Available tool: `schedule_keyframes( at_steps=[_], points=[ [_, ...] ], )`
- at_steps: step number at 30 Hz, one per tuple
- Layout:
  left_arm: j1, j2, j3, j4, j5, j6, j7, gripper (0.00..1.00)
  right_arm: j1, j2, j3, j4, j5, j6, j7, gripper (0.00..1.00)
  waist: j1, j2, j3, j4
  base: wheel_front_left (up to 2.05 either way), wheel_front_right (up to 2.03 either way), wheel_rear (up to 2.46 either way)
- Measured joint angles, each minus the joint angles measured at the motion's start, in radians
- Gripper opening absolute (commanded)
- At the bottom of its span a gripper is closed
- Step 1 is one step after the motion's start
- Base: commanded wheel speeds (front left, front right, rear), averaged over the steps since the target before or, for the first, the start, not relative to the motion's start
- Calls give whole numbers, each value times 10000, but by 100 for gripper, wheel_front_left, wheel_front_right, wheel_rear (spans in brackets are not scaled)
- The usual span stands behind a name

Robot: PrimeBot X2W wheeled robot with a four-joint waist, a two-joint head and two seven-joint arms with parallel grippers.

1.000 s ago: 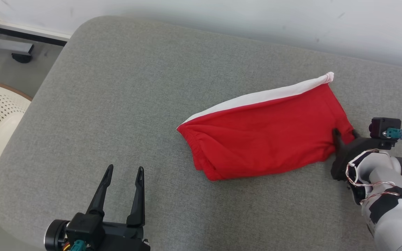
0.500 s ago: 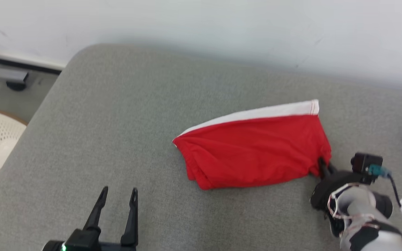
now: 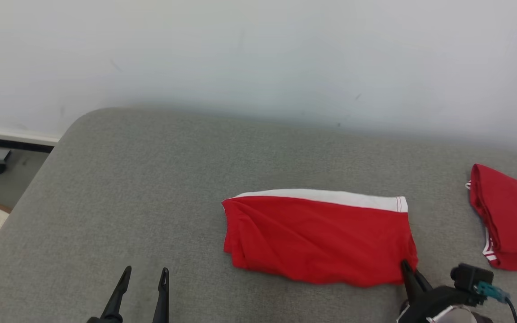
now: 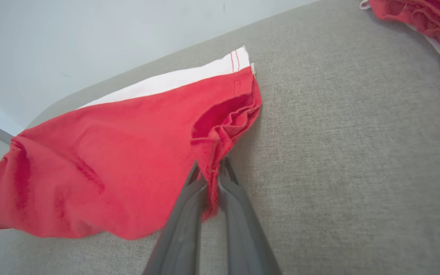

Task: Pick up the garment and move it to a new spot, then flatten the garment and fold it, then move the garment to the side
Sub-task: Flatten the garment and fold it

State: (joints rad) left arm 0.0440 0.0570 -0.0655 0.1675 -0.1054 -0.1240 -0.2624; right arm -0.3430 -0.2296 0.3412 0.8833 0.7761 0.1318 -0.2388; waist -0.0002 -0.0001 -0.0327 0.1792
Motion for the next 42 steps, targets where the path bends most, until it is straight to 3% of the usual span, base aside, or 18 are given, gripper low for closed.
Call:
schedule_keyframes(
  at_steps=[7, 13, 14, 16, 17, 28, 42],
  points=[
    [32, -15, -8, 0, -2, -12, 0, 100, 1239, -242, -88, -901, 483, 0, 102, 0, 0, 0, -186, -365, 0, 0, 0],
    [139, -21, 2, 15, -2, -54, 0, 100, 1674, -207, -291, -1026, 151, 0, 105, 0, 0, 0, -177, -490, 0, 0, 0],
    [139, -21, 6, 21, -4, -54, 0, 100, 1685, -226, -318, -978, -79, 0, 94, 15, 1, 0, -176, -505, 0, 0, 0],
    [144, -27, 29, 33, -8, -54, 0, 100, 1685, -305, -408, -876, -696, 0, -8, 78, 2, 1, -187, -525, 0, 0, 0],
    [160, -27, 67, 31, -17, -54, 0, 100, 1678, -316, -562, -848, -932, 0, -63, 96, 2, 0, -194, -538, 0, 0, 0],
    [364, -44, 383, -48, -31, -69, 0, 100, 901, -148, -1643, -704, -2506, 0, -151, 100, 2, 0, -135, -693, 0, 0, 0],
    [137, -58, 194, 46, 31, -71, 0, 100, -928, 73, -1766, 2084, -3152, 0, 909, 100, 2, 1, 143, -430, 0, 0, 0]
  ],
)
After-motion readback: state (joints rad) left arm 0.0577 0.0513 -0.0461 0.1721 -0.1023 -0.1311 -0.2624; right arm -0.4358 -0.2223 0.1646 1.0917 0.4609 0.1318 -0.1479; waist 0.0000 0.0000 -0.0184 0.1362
